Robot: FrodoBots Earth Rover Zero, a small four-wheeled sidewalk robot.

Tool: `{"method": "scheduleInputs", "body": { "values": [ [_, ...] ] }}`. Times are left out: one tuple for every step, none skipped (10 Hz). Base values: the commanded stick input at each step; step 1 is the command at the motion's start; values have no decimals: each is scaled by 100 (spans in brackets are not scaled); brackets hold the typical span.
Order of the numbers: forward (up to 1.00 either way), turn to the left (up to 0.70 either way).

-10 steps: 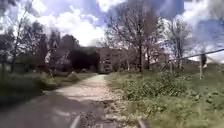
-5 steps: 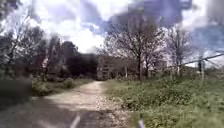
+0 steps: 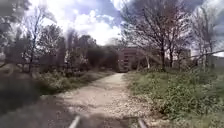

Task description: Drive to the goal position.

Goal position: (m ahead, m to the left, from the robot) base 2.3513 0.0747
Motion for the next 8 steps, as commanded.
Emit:
{"method": "scheduleInputs", "body": {
  "values": [
    [100, -11],
    [100, -14],
    [100, -17],
    [100, -19],
    [100, -22],
    [100, -25],
    [100, -27],
    [100, -24]
  ]
}}
